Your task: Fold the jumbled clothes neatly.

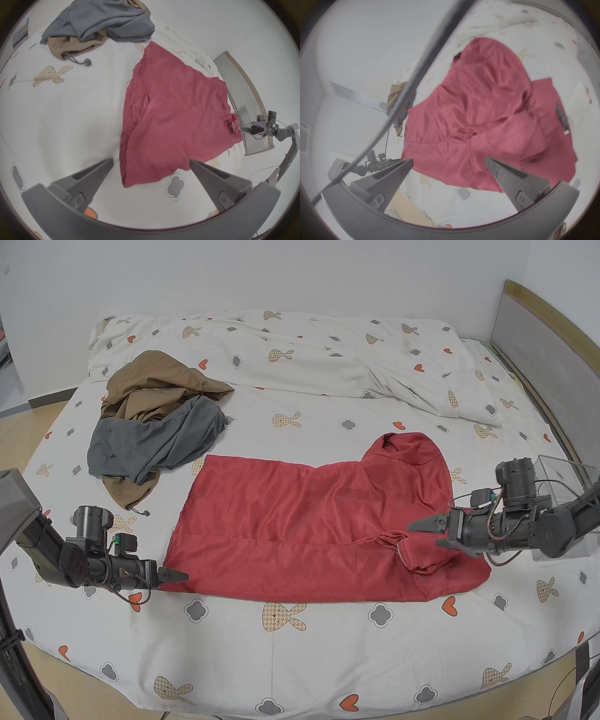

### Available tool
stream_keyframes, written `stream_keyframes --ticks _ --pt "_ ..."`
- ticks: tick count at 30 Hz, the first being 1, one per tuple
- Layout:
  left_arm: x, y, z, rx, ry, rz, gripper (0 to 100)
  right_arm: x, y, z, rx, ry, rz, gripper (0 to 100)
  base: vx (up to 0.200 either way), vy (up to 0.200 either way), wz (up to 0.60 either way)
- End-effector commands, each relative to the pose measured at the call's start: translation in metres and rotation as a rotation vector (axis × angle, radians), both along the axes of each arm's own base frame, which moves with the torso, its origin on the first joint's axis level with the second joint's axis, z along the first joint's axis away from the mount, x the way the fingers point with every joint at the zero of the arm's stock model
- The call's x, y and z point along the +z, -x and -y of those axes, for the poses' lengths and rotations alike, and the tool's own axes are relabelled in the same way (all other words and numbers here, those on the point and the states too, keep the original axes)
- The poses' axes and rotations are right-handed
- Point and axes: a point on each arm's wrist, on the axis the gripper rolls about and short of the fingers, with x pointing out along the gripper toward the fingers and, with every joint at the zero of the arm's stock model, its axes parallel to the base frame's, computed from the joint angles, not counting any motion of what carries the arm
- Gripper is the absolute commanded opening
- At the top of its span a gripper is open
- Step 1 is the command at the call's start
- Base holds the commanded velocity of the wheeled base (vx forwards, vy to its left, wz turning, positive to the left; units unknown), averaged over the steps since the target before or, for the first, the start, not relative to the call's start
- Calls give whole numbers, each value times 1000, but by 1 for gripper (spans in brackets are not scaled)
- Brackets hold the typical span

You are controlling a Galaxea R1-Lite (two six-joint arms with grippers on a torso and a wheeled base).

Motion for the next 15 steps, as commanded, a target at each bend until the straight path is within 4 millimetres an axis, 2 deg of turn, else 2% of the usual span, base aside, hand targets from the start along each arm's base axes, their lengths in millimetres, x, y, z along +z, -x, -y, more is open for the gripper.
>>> stream_keyframes --ticks 1,5,7,8,9,10,13,15 --pt "43 20 12 -33 -1 110 100 48 34 35 -90 -20 118 100 0 0 0" --pt "52 26 22 -50 12 125 100 35 33 56 -151 11 86 100 0 0 0" --pt "53 25 24 -53 17 127 100 26 31 64 -163 36 67 100 0 0 0" --pt "53 23 26 -57 20 127 100 11 25 73 -159 80 44 100 0 0 0" --pt "53 23 26 -57 20 127 100 11 25 73 -159 80 44 100 0 0 0" --pt "50 20 29 -67 21 122 100 -6 18 84 -153 133 26 100 0 0 0" --pt "41 12 36 -86 24 99 100 -22 9 101 -153 180 17 100 0 0 0" --pt "36 6 40 -95 25 87 100 -30 6 103 -143 194 1 100 0 0 0"
